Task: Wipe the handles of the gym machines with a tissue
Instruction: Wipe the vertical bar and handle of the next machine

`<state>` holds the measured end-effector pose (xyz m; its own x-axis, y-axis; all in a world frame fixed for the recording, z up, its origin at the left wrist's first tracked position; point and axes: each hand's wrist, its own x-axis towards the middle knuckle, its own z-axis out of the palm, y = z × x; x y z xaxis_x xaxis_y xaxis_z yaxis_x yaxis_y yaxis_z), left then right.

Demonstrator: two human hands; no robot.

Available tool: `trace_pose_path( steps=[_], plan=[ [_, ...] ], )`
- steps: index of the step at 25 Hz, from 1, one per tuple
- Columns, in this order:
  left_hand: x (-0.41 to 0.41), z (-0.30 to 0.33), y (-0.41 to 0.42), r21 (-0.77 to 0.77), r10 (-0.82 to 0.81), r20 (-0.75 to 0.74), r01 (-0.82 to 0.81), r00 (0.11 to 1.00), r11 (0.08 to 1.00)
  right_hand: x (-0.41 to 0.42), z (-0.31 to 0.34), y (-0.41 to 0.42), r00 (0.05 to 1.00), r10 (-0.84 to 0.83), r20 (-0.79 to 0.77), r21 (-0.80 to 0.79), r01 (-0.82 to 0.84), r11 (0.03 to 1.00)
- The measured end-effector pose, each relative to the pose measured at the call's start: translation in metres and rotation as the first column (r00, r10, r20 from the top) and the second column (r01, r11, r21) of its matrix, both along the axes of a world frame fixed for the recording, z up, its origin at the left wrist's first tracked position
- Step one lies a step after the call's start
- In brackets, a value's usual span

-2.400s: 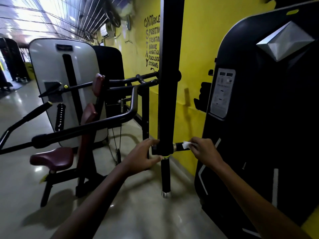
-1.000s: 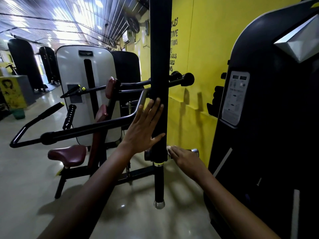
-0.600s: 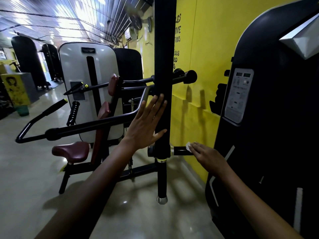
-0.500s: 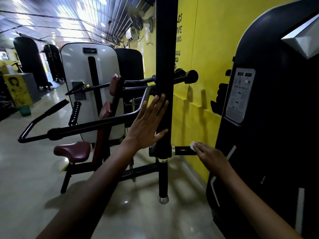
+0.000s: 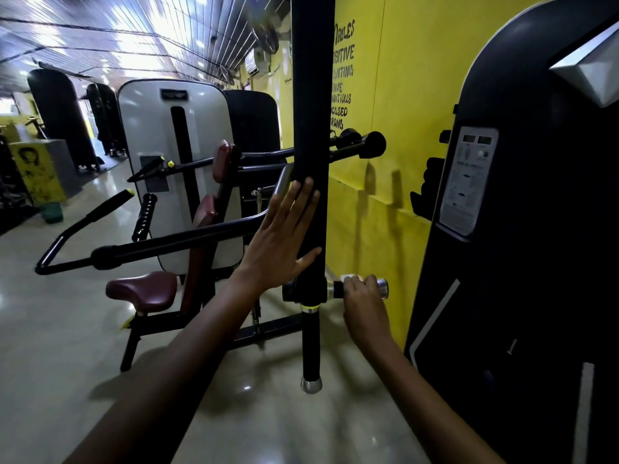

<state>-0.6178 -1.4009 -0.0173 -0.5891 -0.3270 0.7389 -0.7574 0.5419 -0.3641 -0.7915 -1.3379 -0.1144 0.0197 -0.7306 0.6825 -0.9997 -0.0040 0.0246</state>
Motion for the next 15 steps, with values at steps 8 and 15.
trace_pose_path(
  steps=[8, 15],
  plan=[
    [-0.002, -0.001, -0.002, 0.000, -0.040, -0.018, 0.040, 0.999, 0.999, -0.001, -0.004, -0.005, 0.975, 0.216, -0.049, -0.079, -0.220, 0.972],
    [-0.002, 0.002, -0.002, -0.016, -0.011, 0.013, 0.012, 1.000, 1.000, -0.043, 0.025, -0.011, 0.946, 0.324, 0.032, 0.147, -0.325, 0.934]
  ],
)
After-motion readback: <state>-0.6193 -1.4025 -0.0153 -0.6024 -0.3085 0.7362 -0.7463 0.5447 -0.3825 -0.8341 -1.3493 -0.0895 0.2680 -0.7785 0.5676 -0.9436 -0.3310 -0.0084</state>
